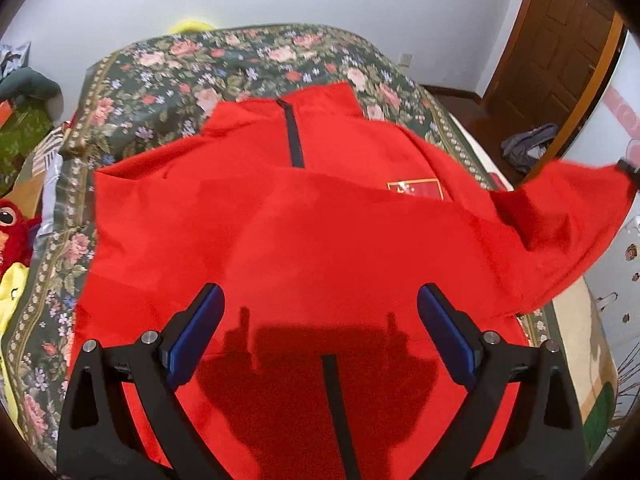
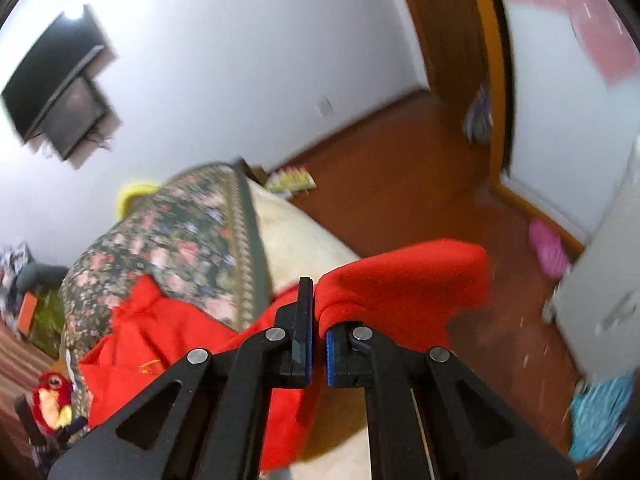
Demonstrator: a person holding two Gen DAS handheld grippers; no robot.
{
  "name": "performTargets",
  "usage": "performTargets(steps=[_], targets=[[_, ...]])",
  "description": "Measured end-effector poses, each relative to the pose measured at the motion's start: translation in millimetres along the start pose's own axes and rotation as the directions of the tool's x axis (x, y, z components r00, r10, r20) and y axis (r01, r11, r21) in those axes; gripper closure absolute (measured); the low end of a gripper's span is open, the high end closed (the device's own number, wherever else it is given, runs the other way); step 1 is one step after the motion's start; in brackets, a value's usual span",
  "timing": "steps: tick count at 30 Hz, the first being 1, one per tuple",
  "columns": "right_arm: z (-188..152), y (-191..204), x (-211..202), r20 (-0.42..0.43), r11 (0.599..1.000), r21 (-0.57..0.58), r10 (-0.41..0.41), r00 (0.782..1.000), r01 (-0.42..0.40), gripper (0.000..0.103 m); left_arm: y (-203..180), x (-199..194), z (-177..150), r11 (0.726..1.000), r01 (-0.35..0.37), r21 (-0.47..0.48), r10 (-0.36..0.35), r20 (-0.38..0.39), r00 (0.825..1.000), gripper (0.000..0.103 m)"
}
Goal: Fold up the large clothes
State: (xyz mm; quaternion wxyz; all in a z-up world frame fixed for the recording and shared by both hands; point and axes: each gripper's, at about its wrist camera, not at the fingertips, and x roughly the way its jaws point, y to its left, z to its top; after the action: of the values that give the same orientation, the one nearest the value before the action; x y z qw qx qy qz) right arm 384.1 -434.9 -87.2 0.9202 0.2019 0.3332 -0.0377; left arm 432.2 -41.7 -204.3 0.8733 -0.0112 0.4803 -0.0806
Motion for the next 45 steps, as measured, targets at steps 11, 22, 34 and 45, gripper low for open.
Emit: performTargets(steps=[11,22,34,45], targets=[[0.2,134.8,-31.9,0.016,0.964,-0.192,0.190,0.982,-0.183,0.099,28.5,-57.7,-17.1,0.997,-0.057,0.056,0.050,0.116,0.992,0.005],[-101.2,293.9,49.4,-0.272,0.870,-0.381,0.217,0.938,-0.312,0.099,91.3,-83.7,-53.6,0.984,-0.163,0.076,0.150,0.157,0.976,0.005],[-231.8,317.0,118.1,-0.572,0.839,-0.396,0.093,0.815,-0.373,0.096,157.2,-72.9,-90.5,0.972,-0.234,-0.009,0.234,0.068,0.970,0.006],[-235.4,280.2,96.1,-0.716,0.837,-0.306,0.113,0.689,-0.454,0.050,124.5,-79.4,-83.4,0.975,-0.218,0.032,0.215,0.074,0.974,0.006]])
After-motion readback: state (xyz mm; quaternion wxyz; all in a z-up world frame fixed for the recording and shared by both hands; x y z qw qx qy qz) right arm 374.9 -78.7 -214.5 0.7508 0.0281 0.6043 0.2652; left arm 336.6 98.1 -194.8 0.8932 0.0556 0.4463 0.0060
